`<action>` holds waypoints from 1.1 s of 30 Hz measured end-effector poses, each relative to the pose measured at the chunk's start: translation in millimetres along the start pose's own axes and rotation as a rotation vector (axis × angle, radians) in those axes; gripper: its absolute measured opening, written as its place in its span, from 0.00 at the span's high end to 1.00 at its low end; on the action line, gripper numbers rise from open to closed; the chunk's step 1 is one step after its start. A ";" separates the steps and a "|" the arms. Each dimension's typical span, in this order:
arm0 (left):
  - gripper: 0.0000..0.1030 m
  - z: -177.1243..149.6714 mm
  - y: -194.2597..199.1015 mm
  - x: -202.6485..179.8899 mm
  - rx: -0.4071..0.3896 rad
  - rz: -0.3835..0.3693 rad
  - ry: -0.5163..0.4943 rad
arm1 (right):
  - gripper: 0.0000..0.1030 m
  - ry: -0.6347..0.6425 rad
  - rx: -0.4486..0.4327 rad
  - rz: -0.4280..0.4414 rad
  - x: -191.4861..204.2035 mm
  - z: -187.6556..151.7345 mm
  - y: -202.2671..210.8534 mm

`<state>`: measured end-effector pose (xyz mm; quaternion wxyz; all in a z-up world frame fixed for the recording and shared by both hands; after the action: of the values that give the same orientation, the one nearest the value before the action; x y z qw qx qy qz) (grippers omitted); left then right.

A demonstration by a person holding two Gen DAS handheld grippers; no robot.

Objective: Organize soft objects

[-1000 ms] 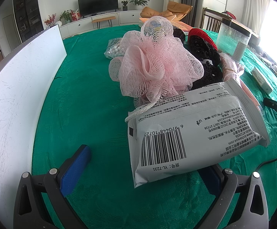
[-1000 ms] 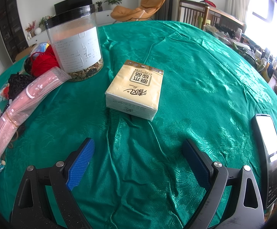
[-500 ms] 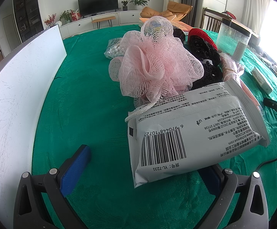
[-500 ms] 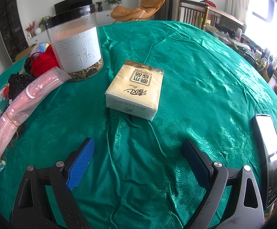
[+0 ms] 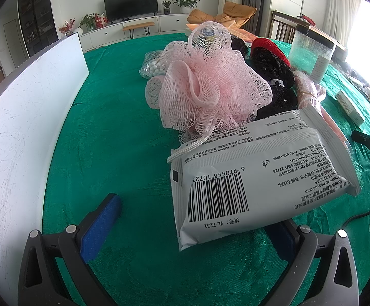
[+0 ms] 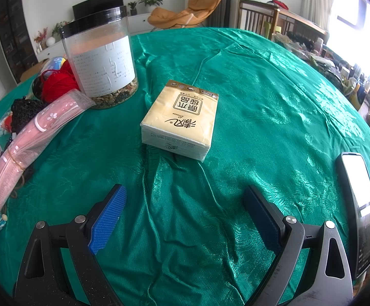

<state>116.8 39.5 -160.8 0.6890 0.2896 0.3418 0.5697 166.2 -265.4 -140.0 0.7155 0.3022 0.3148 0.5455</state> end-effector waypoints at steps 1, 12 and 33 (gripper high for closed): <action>0.00 0.0 0.1 -0.3 0.000 0.000 0.000 | 0.08 0.000 0.000 0.000 0.0 0.0 0.0; 0.00 0.0 0.0 0.0 -0.001 0.000 0.001 | 0.08 0.000 0.000 0.000 0.0 0.0 0.0; 0.00 9.3 51.6 21.7 -0.010 -0.124 0.102 | 0.08 0.000 0.000 0.000 0.1 -0.1 -0.1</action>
<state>96.5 70.1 -117.6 0.7062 0.2348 0.3910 0.5416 166.2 -265.3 -140.1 0.7156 0.3022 0.3146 0.5456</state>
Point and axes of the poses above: each gripper's, at about its wrist camera, not at the fingertips, and y roughly against the way its jaws point, x to its left, z to its top, the point moved 6 cm from there along -y, roughly the way its jaws point, and after that the axes turned 8 degrees about -z, right-handed, at the moved point
